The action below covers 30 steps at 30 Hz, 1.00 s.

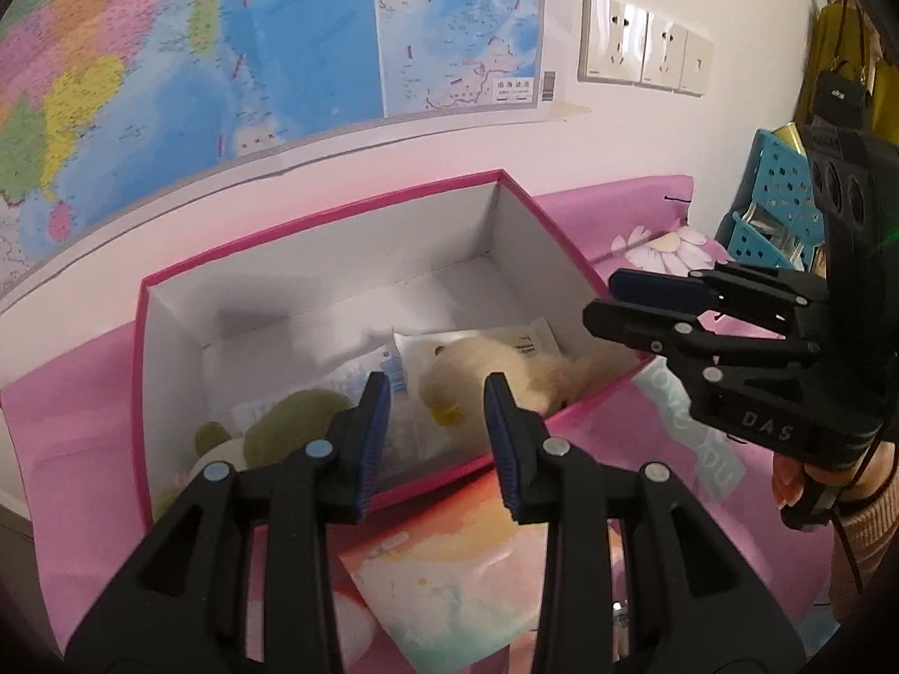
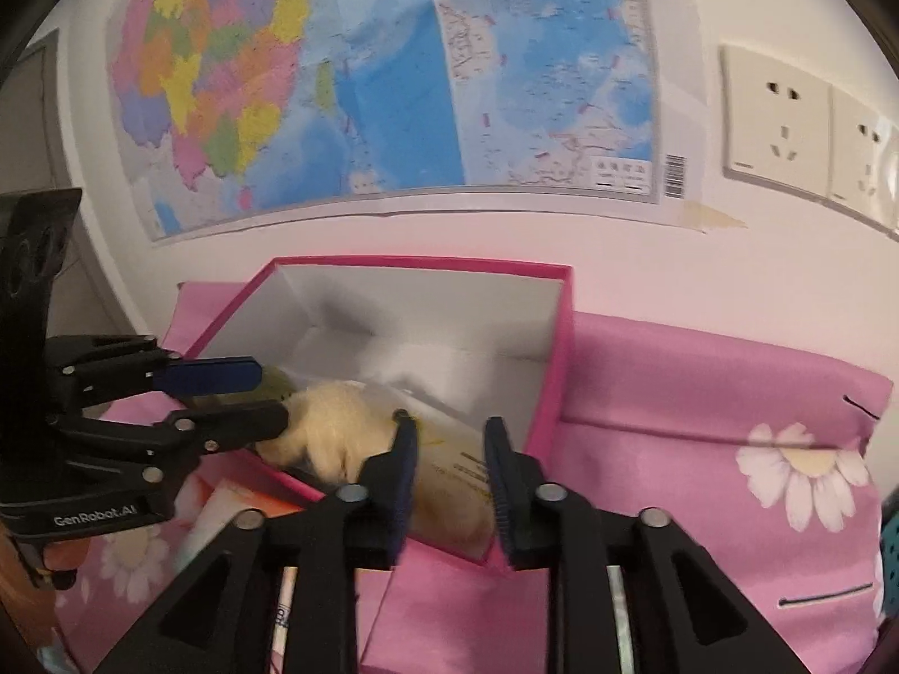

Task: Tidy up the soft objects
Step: 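Carry the beige plush into the pink box and open the right gripper, then grasp the black scrunchie with the right gripper and lift it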

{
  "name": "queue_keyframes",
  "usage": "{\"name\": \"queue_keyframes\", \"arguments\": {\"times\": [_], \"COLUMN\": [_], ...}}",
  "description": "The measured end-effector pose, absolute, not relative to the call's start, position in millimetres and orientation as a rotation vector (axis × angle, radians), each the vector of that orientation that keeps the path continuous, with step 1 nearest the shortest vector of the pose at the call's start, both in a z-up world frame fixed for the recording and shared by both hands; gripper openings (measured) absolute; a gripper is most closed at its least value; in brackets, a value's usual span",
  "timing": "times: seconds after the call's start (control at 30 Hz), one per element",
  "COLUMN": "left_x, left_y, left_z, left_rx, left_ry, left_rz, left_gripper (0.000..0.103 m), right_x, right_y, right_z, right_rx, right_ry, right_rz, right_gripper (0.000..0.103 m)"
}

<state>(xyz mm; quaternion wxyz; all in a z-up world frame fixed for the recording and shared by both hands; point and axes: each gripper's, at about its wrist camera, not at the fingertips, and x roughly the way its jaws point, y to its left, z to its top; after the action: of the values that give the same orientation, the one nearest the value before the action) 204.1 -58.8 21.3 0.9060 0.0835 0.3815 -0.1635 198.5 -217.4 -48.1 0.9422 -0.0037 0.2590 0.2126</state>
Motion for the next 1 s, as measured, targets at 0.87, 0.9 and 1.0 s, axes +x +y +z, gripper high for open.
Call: {"name": "queue_keyframes", "arguments": {"times": [0.87, 0.9, 1.0], "left_x": [73.1, 70.2, 62.1], "left_y": [-56.0, -56.5, -56.4], "left_z": [9.2, 4.3, -9.2], "left_rx": [0.090, 0.087, 0.068], "left_ry": [0.751, 0.765, 0.805], "left_rz": [-0.664, -0.672, -0.690], "left_gripper": [0.050, 0.050, 0.050], "right_x": [56.9, 54.0, 44.0], "right_y": [-260.7, -259.6, -255.0], "right_z": [-98.2, -105.1, -126.4], "right_rx": [0.062, 0.063, 0.069], "right_ry": [0.675, 0.696, 0.760], "right_rz": [0.664, 0.670, 0.690], "right_gripper": [0.059, 0.059, 0.059]}}
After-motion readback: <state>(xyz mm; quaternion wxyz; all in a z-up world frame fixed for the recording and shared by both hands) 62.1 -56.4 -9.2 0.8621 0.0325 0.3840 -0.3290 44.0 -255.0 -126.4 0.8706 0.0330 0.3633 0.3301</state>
